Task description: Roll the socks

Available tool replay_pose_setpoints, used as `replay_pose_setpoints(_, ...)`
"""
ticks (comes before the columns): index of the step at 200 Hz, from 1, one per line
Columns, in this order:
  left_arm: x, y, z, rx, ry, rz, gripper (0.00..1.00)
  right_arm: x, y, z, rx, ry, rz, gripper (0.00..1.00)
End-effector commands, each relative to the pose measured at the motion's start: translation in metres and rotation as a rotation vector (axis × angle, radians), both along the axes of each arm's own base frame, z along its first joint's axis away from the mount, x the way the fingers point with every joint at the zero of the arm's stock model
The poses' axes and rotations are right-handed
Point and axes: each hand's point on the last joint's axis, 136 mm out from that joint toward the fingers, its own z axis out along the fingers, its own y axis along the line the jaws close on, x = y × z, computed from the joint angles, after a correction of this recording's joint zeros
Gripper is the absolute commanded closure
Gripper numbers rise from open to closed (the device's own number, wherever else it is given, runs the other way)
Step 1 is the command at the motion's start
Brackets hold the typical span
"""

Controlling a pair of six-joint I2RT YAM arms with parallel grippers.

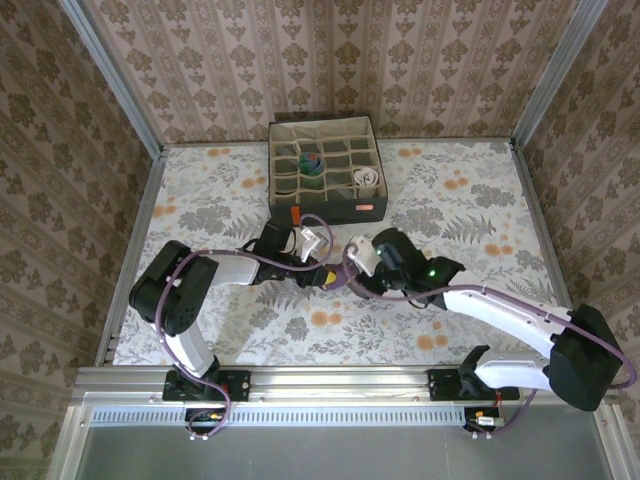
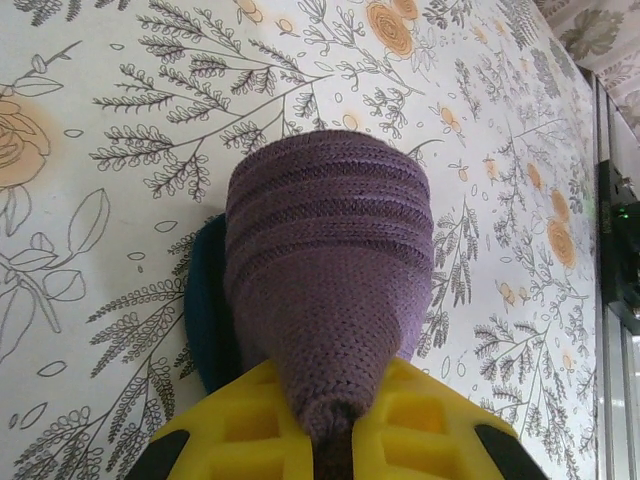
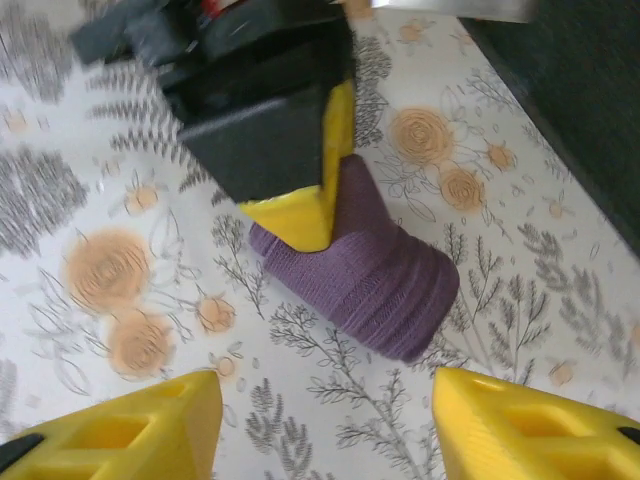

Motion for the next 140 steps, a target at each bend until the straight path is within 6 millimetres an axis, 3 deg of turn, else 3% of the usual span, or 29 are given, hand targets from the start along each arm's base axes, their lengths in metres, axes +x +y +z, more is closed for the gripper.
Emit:
replay_pose_setpoints(1, -0.012, 0.005, -0.016, 0.028, 0.101, 0.0, 1.0, 0.016, -0.002, -0.012, -0.209, -0.201, 0.108, 0.38)
replay_pose_setpoints(28, -0.016, 0.005, -0.018, 0.024, 0.125, -0.024, 1.0, 0.019, 0.01, -0.026, -0.293, -0.267, 0.194, 0.32)
replay_pose_setpoints(35, -0.017, 0.005, -0.018, 0.027, 0.129, -0.031, 1.0, 0.021, 0.011, -0.037, -0.328, -0.265, 0.212, 0.31)
replay_pose_setpoints(140, -0.027, 0.009, -0.019, 0.007, 0.208, -0.081, 1.0, 0.037, 0.013, -0.097, -0.541, -0.288, 0.333, 0.33)
